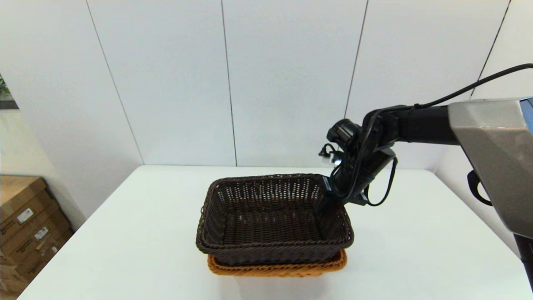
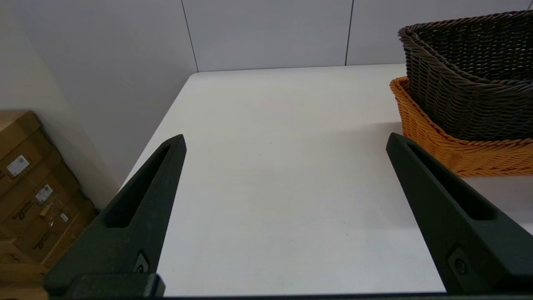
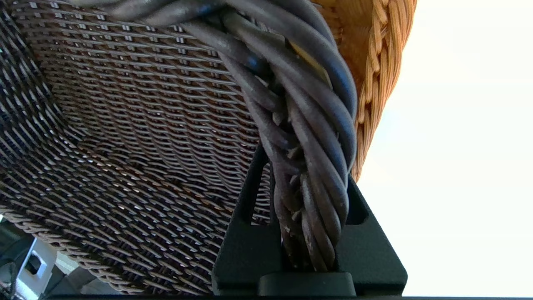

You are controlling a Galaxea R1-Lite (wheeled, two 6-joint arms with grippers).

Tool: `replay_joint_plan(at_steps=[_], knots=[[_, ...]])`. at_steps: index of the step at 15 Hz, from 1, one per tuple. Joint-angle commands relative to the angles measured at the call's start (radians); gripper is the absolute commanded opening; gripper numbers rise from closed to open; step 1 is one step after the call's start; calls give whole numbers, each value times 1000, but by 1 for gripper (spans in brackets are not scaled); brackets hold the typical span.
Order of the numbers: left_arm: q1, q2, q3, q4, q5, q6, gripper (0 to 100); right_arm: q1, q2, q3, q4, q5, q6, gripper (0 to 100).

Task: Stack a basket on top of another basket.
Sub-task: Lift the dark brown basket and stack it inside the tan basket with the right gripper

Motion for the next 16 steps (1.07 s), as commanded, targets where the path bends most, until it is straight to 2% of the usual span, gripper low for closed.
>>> replay_joint_plan(at_steps=[1,16], knots=[[0,0,2,0,-1,0,100,1,18,-2,2,2,1,0],[0,0,2,0,-1,0,100,-13,51,-49,-4,2,1,0]])
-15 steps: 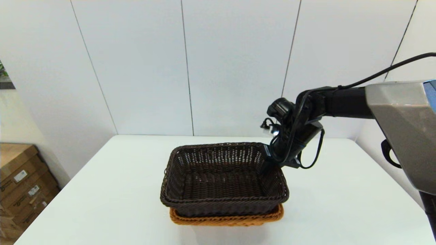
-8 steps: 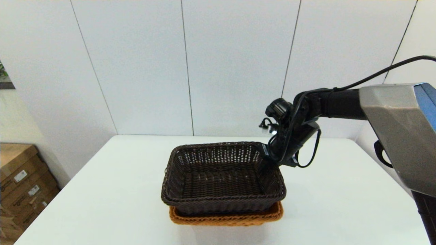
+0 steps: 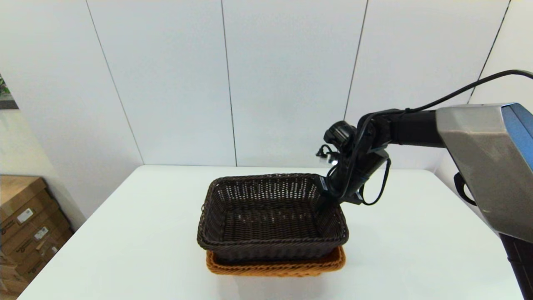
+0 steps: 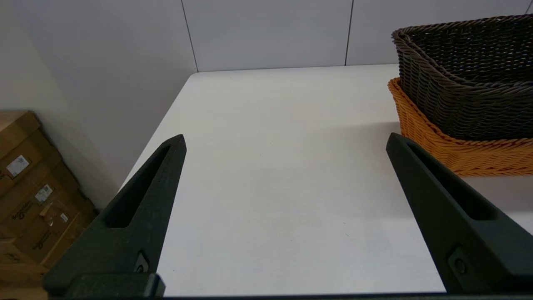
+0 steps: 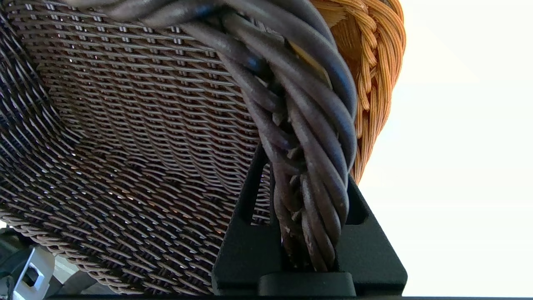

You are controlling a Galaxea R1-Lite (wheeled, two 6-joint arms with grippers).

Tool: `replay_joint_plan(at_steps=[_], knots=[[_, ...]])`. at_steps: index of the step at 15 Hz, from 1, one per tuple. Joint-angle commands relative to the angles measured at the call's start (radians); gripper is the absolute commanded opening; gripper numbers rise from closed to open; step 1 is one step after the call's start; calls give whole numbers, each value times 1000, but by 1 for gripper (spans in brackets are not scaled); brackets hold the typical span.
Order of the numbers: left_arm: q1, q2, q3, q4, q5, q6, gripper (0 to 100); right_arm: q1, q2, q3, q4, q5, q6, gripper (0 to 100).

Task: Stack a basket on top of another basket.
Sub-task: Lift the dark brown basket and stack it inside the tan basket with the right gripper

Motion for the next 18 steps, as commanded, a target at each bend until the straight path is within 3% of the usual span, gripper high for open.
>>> replay_joint_plan(at_steps=[1,10,11,18], knots=[[0,0,2,0,0,1,100,-13,0,0,6,2,0,0],[0,0,2,0,0,1,100,-39,-3,1,7,3,-29,0],[2,0,2,0,0,1,100,-39,-3,3,7,3,-29,100],[0,0,2,0,0,1,100,-39,-13,3,9,5,-27,100]])
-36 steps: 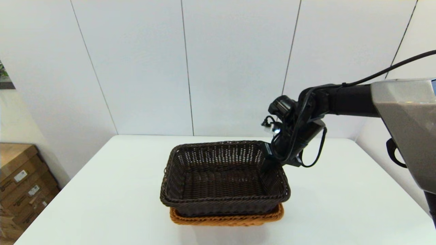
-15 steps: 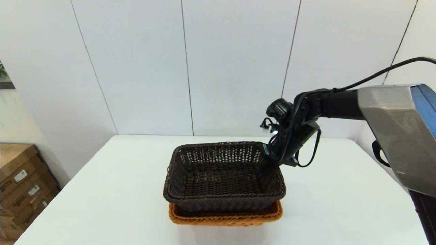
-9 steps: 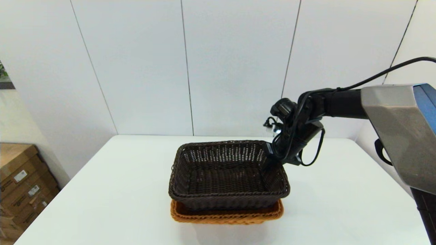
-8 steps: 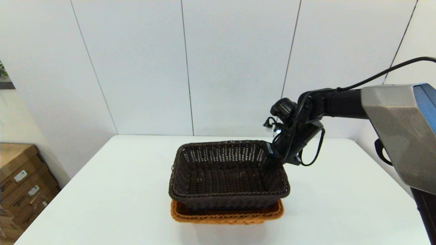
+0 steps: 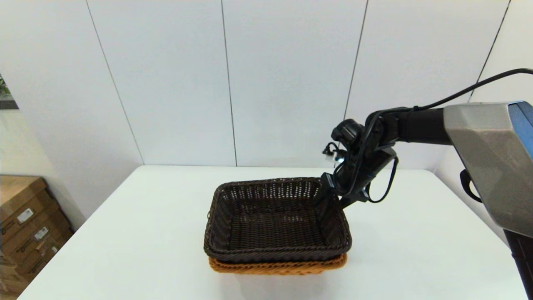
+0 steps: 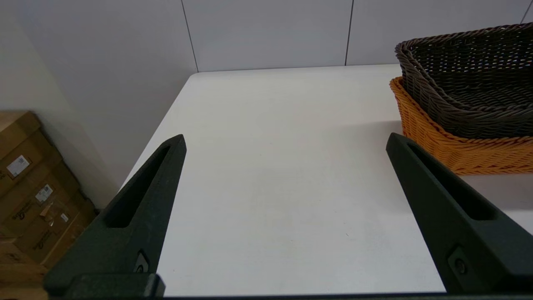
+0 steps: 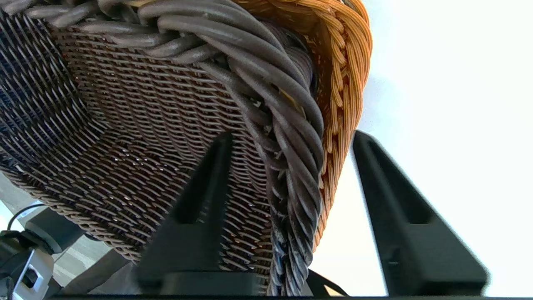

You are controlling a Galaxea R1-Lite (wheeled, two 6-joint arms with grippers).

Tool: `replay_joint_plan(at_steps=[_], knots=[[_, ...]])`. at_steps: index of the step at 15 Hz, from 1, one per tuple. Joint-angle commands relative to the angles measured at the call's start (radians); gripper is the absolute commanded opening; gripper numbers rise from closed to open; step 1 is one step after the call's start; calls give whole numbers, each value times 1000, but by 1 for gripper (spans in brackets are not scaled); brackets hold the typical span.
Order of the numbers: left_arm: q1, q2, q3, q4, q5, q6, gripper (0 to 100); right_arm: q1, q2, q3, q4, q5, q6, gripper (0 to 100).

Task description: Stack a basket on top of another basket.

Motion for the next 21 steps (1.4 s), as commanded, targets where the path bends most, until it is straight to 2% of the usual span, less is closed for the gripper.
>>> replay_joint_plan(at_steps=[1,7,12,15,18,21], knots=[[0,0,2,0,0,0,100,-1,-12,0,5,3,2,100],[0,0,2,0,0,0,100,-26,-120,9,5,0,3,100],[0,0,2,0,0,0,100,-72,-302,58,5,2,-11,100],[0,0,2,0,0,0,100,-87,-459,147,5,-12,-35,100],[0,0,2,0,0,0,100,-84,-655,309,7,-90,-37,100],[0,0,2,0,0,0,100,-82,-870,468,5,-99,-40,100]])
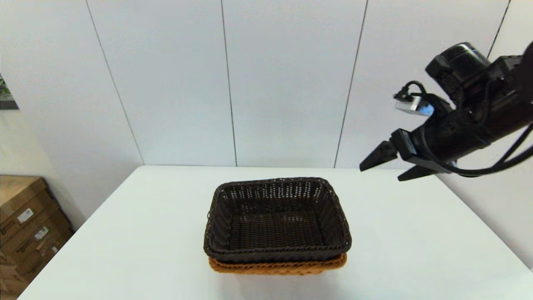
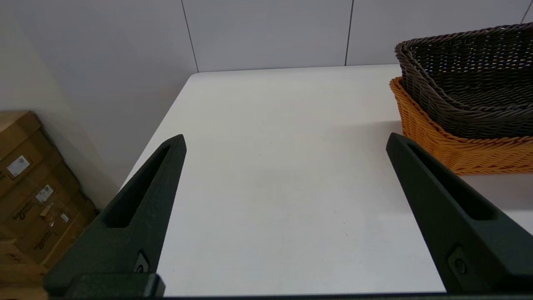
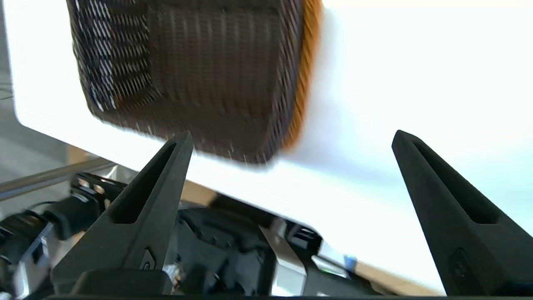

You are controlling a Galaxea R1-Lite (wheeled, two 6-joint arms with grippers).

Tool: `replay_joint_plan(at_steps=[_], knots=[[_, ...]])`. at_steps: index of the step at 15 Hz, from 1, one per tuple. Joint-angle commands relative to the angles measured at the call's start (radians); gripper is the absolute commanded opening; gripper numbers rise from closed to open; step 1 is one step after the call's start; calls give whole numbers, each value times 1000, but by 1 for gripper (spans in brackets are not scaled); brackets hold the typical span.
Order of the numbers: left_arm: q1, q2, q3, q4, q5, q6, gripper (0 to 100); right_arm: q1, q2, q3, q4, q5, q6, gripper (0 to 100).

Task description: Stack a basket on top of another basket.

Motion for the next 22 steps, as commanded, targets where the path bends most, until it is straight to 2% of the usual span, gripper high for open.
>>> replay_joint_plan(at_steps=[1,4,7,12,14,16,20,21,22], knots=[[0,0,2,0,0,0,100,0,-352,230,3,-19,-4,100],[0,0,2,0,0,0,100,-43,-525,332,3,-22,-12,100],[2,0,2,0,0,0,100,-97,-685,418,3,-22,-99,100],[0,0,2,0,0,0,100,-132,-1006,587,3,-23,-118,100],[0,0,2,0,0,0,100,-132,-1144,679,-3,-22,-202,100],[0,0,2,0,0,0,100,-135,-1233,728,-11,-31,-223,100],[2,0,2,0,0,0,100,-151,-1406,857,-26,-103,-233,100],[0,0,2,0,0,0,100,-149,-1450,905,-50,-134,-233,100],[0,0,2,0,0,0,100,-149,-1454,934,-55,-186,-229,100]])
